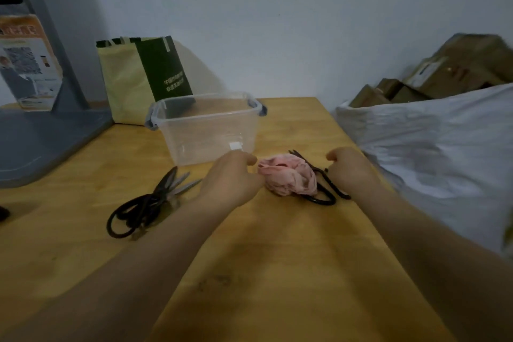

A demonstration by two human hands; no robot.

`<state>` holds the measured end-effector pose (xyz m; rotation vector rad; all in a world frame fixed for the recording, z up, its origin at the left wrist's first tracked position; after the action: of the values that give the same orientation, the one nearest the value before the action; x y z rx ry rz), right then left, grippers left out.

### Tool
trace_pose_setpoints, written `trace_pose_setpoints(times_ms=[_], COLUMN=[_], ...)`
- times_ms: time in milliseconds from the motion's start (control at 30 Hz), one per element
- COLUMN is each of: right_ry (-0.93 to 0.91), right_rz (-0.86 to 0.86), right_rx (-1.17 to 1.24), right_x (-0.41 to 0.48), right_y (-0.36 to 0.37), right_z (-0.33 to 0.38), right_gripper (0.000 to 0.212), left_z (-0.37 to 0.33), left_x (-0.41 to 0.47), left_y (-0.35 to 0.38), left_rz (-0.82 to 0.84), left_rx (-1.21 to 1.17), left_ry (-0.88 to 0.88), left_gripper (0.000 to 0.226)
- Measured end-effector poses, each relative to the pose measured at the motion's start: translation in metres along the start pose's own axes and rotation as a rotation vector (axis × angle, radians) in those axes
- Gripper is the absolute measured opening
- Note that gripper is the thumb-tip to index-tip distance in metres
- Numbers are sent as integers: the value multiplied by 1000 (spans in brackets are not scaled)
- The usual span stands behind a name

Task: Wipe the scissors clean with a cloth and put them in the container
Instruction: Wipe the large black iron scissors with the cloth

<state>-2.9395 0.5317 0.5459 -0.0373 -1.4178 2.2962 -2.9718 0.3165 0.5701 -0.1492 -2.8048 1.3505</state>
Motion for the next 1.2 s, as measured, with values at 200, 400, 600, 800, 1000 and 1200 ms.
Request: trace_pose_setpoints(times_ms=[200,400,600,800,1000,1200], right_ry=[-19,-34,-108,-268,-381,-447], right_rz=[186,229,168,-132,-312,-234], right_rx=[-287,-275,-245,-423,137,414], right_x=[6,7,12,4,-7,-25], right_y=[12,15,-19,-81,-92,-43], right_z=[-31,-31,-6,40,52,68], right_gripper=[17,28,30,11,25,23], left_z=[-28,-30,-29,-22,-12,-3], left_x=[-8,-9,-10,-4,-1,-7], left_y=[35,45,39,22,11,11], left_rz=[173,255,268,218,242,460], left_rx=[-134,-298,-520,-720,-901,-1169], left_ry=[17,-58,-108,-185,-251,-262], left_gripper=[47,51,38,29,42,16])
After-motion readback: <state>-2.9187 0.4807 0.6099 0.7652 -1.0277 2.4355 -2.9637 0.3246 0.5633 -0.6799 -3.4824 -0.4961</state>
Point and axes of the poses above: each hand's wrist, its own x-axis towards the middle knuckle, its own y-axis out of the palm, z = x × y, the point moved 6 cm from there along x, towards the middle knuckle, and after that the axes turned 15 degrees about -y, right-handed, at the moved point
